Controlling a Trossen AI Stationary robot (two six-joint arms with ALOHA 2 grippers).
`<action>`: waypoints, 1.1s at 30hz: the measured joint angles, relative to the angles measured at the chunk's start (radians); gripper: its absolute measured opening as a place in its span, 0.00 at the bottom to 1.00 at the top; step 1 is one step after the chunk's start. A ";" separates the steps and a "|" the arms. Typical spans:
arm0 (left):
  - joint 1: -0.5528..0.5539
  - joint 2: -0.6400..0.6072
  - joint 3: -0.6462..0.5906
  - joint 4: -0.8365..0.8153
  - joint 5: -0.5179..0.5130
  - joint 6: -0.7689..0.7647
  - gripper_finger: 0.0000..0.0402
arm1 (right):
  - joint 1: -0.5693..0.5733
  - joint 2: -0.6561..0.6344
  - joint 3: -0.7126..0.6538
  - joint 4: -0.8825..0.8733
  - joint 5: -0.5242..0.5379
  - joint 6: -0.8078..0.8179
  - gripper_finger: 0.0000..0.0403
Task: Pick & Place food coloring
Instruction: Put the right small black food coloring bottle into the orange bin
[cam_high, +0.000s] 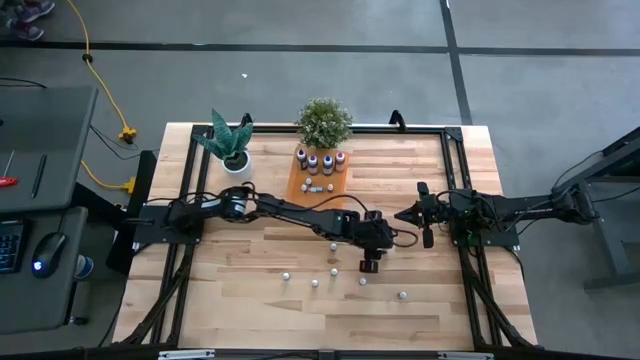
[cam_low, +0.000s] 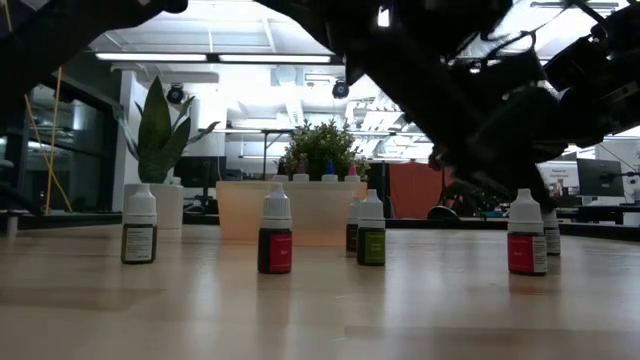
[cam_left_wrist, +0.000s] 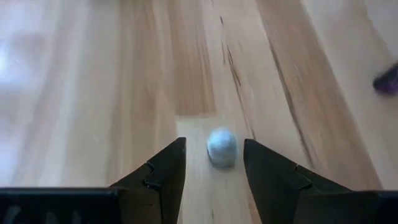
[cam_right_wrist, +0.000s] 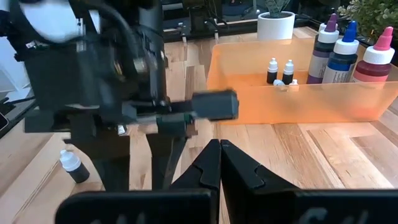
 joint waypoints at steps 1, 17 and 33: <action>0.000 0.002 -0.001 -0.005 0.013 -0.001 0.39 | 0.000 0.000 0.000 0.000 0.000 0.000 0.00; 0.001 0.025 0.000 0.038 0.054 -0.002 0.39 | 0.000 0.000 0.000 -0.001 0.000 0.000 0.00; 0.007 0.025 0.000 0.040 0.078 -0.003 0.39 | 0.000 0.000 0.000 -0.001 0.000 0.000 0.00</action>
